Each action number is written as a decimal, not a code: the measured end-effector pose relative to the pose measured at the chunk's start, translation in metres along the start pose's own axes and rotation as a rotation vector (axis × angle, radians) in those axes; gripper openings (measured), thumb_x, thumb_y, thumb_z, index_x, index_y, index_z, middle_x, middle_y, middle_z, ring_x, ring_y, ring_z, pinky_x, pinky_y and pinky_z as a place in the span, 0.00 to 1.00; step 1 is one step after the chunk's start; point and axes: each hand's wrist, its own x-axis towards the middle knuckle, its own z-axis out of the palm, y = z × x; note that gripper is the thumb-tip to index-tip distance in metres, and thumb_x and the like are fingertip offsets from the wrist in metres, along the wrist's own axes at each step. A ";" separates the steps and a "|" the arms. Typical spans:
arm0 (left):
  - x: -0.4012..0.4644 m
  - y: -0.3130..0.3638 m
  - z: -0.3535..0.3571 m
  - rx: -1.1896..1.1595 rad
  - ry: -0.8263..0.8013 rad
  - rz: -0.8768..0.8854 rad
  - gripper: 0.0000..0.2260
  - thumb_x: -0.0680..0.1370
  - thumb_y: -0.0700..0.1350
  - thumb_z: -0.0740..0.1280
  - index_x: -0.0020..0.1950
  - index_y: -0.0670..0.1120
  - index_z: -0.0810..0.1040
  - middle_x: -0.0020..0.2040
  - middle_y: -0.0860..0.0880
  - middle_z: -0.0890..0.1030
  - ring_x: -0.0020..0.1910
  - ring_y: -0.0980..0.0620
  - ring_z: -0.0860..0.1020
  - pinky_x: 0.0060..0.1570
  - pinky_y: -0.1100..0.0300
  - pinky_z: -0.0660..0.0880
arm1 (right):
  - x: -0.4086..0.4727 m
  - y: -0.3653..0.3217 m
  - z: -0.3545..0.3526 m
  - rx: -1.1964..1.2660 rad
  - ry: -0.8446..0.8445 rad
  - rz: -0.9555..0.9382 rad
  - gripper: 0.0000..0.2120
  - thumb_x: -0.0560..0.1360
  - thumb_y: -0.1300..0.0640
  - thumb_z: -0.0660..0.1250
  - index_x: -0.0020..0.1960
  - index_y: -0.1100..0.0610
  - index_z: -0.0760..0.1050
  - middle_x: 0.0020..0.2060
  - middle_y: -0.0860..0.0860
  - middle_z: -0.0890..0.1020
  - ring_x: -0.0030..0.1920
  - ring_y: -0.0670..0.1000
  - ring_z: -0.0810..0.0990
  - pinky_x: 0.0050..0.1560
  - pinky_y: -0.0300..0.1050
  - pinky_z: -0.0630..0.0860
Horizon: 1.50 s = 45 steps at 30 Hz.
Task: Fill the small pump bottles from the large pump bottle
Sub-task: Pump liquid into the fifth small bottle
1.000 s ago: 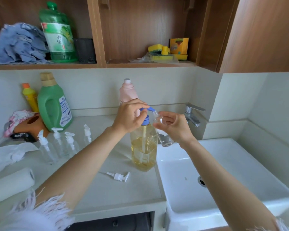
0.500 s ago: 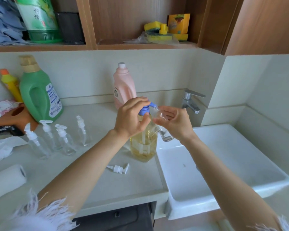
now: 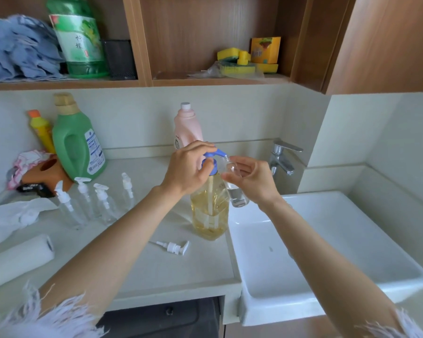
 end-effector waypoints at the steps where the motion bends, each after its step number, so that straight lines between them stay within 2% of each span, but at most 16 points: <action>1: 0.001 0.000 -0.001 -0.009 -0.002 -0.017 0.17 0.72 0.47 0.59 0.50 0.40 0.83 0.51 0.46 0.84 0.51 0.56 0.78 0.54 0.66 0.72 | 0.000 0.001 -0.001 0.007 -0.008 0.007 0.23 0.65 0.57 0.80 0.59 0.57 0.80 0.49 0.51 0.85 0.53 0.46 0.83 0.59 0.45 0.78; 6: -0.011 0.020 0.004 -0.100 0.155 -0.009 0.13 0.75 0.42 0.58 0.50 0.40 0.81 0.51 0.46 0.81 0.51 0.54 0.78 0.53 0.64 0.73 | -0.012 -0.002 -0.012 0.180 -0.062 0.002 0.18 0.69 0.66 0.75 0.57 0.58 0.78 0.48 0.53 0.84 0.50 0.49 0.83 0.53 0.42 0.77; 9: -0.034 0.051 0.013 -0.453 0.183 -0.272 0.10 0.76 0.45 0.61 0.52 0.45 0.79 0.52 0.47 0.80 0.53 0.55 0.79 0.56 0.62 0.73 | -0.024 -0.017 -0.027 0.284 -0.101 -0.068 0.15 0.72 0.67 0.71 0.55 0.53 0.76 0.45 0.47 0.85 0.49 0.46 0.82 0.54 0.41 0.76; 13: -0.041 0.084 0.013 -0.993 -0.140 -0.788 0.12 0.74 0.52 0.64 0.53 0.47 0.79 0.52 0.46 0.81 0.52 0.50 0.79 0.56 0.52 0.74 | -0.033 -0.049 -0.047 0.375 -0.167 -0.162 0.15 0.73 0.61 0.69 0.59 0.53 0.75 0.48 0.49 0.85 0.53 0.50 0.81 0.60 0.47 0.76; 15: -0.037 0.100 0.010 -1.217 -0.305 -0.926 0.16 0.75 0.55 0.63 0.54 0.44 0.77 0.52 0.42 0.82 0.51 0.44 0.81 0.54 0.51 0.77 | -0.036 -0.064 -0.058 0.433 -0.188 -0.187 0.14 0.74 0.61 0.67 0.59 0.54 0.75 0.49 0.50 0.84 0.54 0.50 0.81 0.58 0.44 0.76; 19: -0.034 0.120 0.015 -1.448 -0.373 -0.899 0.20 0.74 0.52 0.58 0.50 0.41 0.83 0.50 0.39 0.83 0.45 0.46 0.83 0.45 0.56 0.81 | -0.044 -0.087 -0.073 0.471 -0.211 -0.226 0.19 0.71 0.55 0.69 0.60 0.58 0.73 0.50 0.52 0.84 0.55 0.52 0.82 0.61 0.47 0.75; 23: -0.031 0.132 0.022 -1.533 -0.273 -0.834 0.15 0.72 0.49 0.69 0.48 0.38 0.83 0.49 0.40 0.84 0.47 0.46 0.84 0.44 0.59 0.80 | -0.046 -0.095 -0.087 0.392 -0.233 -0.244 0.12 0.78 0.59 0.64 0.61 0.57 0.74 0.52 0.52 0.83 0.57 0.52 0.81 0.59 0.47 0.76; 25: -0.030 0.133 0.026 -1.540 -0.251 -0.768 0.17 0.66 0.50 0.76 0.49 0.40 0.84 0.49 0.42 0.84 0.50 0.47 0.83 0.47 0.60 0.79 | -0.050 -0.098 -0.090 0.291 -0.192 -0.241 0.13 0.77 0.55 0.61 0.60 0.55 0.76 0.50 0.50 0.84 0.55 0.50 0.81 0.58 0.47 0.77; 27: -0.029 0.135 0.027 -1.480 -0.215 -0.738 0.17 0.67 0.48 0.75 0.52 0.42 0.83 0.46 0.45 0.84 0.49 0.50 0.83 0.49 0.62 0.79 | -0.053 -0.096 -0.089 0.143 -0.126 -0.260 0.12 0.76 0.51 0.63 0.54 0.57 0.79 0.47 0.53 0.84 0.51 0.50 0.81 0.59 0.54 0.77; 30: -0.028 0.145 0.029 -1.400 -0.131 -0.775 0.18 0.67 0.40 0.70 0.57 0.44 0.75 0.39 0.48 0.82 0.44 0.53 0.83 0.49 0.62 0.79 | -0.061 -0.090 -0.085 -0.010 -0.037 -0.292 0.22 0.74 0.47 0.68 0.49 0.68 0.77 0.44 0.64 0.82 0.45 0.49 0.80 0.55 0.61 0.76; 33: -0.033 0.151 0.041 -1.060 -0.031 -0.764 0.24 0.61 0.38 0.79 0.52 0.50 0.75 0.41 0.46 0.80 0.43 0.51 0.81 0.50 0.59 0.78 | -0.065 -0.087 -0.086 -0.047 -0.003 -0.267 0.13 0.72 0.52 0.74 0.50 0.61 0.81 0.41 0.50 0.86 0.45 0.45 0.84 0.52 0.46 0.79; 35: -0.038 0.154 0.046 -0.884 0.005 -0.708 0.23 0.59 0.43 0.78 0.51 0.51 0.75 0.44 0.44 0.79 0.43 0.51 0.81 0.51 0.57 0.77 | -0.066 -0.086 -0.088 -0.012 -0.012 -0.247 0.09 0.71 0.55 0.75 0.50 0.57 0.82 0.40 0.44 0.86 0.44 0.43 0.84 0.52 0.41 0.79; 37: -0.042 0.152 0.047 -0.999 -0.049 -0.675 0.27 0.58 0.49 0.81 0.53 0.49 0.76 0.46 0.45 0.81 0.45 0.53 0.82 0.51 0.59 0.76 | -0.066 -0.084 -0.092 0.053 -0.047 -0.259 0.06 0.72 0.57 0.74 0.48 0.57 0.82 0.41 0.45 0.85 0.43 0.43 0.83 0.51 0.39 0.78; 40: -0.045 0.150 0.040 -1.339 -0.288 -0.681 0.31 0.60 0.57 0.80 0.57 0.45 0.78 0.51 0.44 0.83 0.53 0.48 0.82 0.54 0.61 0.77 | -0.064 -0.082 -0.098 0.156 -0.135 -0.264 0.10 0.73 0.53 0.69 0.48 0.59 0.82 0.47 0.57 0.85 0.47 0.47 0.81 0.53 0.43 0.75; 42: -0.046 0.152 0.038 -1.439 -0.404 -0.683 0.25 0.63 0.54 0.78 0.56 0.46 0.82 0.54 0.43 0.82 0.56 0.46 0.81 0.53 0.60 0.77 | -0.064 -0.080 -0.101 0.253 -0.236 -0.224 0.12 0.74 0.52 0.65 0.51 0.58 0.81 0.48 0.50 0.85 0.50 0.46 0.81 0.53 0.43 0.76; 45: -0.044 0.155 0.039 -1.422 -0.354 -0.709 0.22 0.62 0.51 0.79 0.53 0.45 0.84 0.51 0.45 0.84 0.53 0.49 0.82 0.51 0.63 0.77 | -0.061 -0.077 -0.102 0.338 -0.301 -0.167 0.16 0.75 0.53 0.60 0.55 0.62 0.77 0.48 0.46 0.85 0.49 0.44 0.81 0.49 0.41 0.77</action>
